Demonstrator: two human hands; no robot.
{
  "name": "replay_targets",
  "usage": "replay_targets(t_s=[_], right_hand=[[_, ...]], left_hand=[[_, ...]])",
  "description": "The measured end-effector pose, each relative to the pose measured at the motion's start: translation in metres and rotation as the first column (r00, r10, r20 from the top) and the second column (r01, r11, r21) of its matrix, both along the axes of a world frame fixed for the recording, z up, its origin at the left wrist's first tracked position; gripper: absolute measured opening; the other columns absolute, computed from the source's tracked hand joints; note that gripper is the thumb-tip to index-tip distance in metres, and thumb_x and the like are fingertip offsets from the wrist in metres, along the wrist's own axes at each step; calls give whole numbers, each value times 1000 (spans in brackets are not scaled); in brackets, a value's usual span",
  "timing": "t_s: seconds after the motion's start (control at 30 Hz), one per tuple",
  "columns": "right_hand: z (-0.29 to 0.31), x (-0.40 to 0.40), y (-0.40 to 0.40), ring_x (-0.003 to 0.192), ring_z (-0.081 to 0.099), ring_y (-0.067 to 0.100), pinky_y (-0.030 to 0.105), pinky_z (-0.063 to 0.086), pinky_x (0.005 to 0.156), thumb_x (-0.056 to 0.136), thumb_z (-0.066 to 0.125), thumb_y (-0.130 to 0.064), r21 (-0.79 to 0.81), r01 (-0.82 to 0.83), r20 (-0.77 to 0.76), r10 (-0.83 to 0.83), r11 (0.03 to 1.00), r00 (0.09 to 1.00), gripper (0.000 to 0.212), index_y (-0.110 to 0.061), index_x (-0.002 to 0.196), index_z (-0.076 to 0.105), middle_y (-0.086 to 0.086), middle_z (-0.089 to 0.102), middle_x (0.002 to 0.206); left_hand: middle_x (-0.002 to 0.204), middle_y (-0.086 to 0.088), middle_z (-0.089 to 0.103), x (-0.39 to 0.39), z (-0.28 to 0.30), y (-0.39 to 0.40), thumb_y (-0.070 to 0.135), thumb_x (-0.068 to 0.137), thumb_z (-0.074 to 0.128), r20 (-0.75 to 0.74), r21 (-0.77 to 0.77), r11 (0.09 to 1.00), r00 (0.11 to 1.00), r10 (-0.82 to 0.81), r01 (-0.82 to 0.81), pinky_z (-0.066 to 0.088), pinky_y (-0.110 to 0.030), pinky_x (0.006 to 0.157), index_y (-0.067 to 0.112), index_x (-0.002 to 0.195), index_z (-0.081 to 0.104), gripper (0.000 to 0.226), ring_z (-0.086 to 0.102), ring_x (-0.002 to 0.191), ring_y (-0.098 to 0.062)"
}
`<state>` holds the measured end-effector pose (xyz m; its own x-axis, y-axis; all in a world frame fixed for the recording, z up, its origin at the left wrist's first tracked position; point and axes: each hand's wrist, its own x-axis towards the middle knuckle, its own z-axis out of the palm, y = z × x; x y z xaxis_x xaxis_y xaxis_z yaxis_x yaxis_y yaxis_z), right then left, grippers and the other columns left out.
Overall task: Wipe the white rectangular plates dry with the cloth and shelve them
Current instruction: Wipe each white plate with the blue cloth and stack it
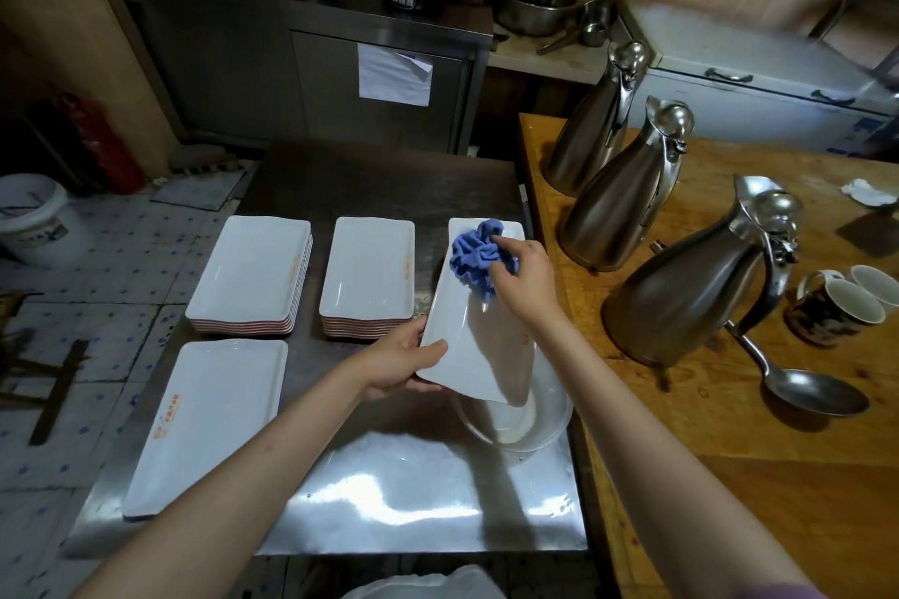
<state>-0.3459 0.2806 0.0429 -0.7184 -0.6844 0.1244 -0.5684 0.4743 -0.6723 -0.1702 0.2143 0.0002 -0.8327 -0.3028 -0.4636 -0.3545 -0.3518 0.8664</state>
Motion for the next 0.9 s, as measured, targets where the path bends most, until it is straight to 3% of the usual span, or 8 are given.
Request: replay_targets(t_s=[0.13, 0.27, 0.33, 0.47, 0.7, 0.9], right_hand=[[-1, 2, 3, 116, 48, 17, 23, 37, 96, 95, 51, -12, -16, 4, 13, -4, 1000, 1000, 36, -15, 131, 54, 6, 52, 127], [-1, 1, 6, 99, 55, 10, 14, 47, 75, 90, 59, -7, -122, 150, 112, -137, 981, 984, 33, -14, 122, 55, 2, 59, 118], [-1, 0, 6, 102, 58, 13, 18, 47, 79, 89, 60, -6, -100, 145, 118, -133, 984, 984, 31, -14, 120, 59, 3, 60, 117], [2, 5, 5, 114, 55, 17, 20, 45, 88, 91, 58, -5, -43, 83, 163, -75, 996, 984, 28, -13, 117, 64, 4, 57, 124], [-1, 26, 12, 113, 54, 21, 30, 45, 97, 92, 53, -2, 99, -170, 125, 157, 980, 980, 28, -11, 116, 65, 8, 57, 123], [1, 44, 23, 92, 59, 22, 14, 36, 73, 82, 50, 10, 110, -351, 31, 349, 930, 936, 34, -4, 104, 72, 16, 68, 102]], left_hand=[[128, 1, 58, 5, 1, -6, 15, 97, 50, -5, 45, 999, 999, -31, 32, 57, -28, 76, 23, 141, 38, 46, 63, 103, -12], [130, 2, 57, 6, 0, -5, 9, 95, 53, -11, 60, 996, 998, -64, 64, 57, -27, 75, 24, 141, 37, 51, 62, 103, -11], [127, 4, 57, 6, -1, -4, 7, 94, 54, -21, 67, 996, 998, -64, 65, 57, -26, 73, 25, 141, 37, 53, 63, 102, -10], [125, 2, 59, 5, -4, -2, 5, 93, 55, -42, 83, 996, 998, -41, 44, 57, -28, 74, 21, 139, 39, 51, 63, 103, -13], [117, 4, 62, 3, -5, -5, 6, 95, 52, -62, 84, 996, 998, 25, -20, 56, -25, 69, 23, 132, 44, 41, 63, 99, -12], [119, 3, 60, 3, -8, -7, 8, 95, 53, -73, 78, 993, 993, 91, -85, 53, -22, 67, 23, 126, 48, 35, 59, 99, -8]])
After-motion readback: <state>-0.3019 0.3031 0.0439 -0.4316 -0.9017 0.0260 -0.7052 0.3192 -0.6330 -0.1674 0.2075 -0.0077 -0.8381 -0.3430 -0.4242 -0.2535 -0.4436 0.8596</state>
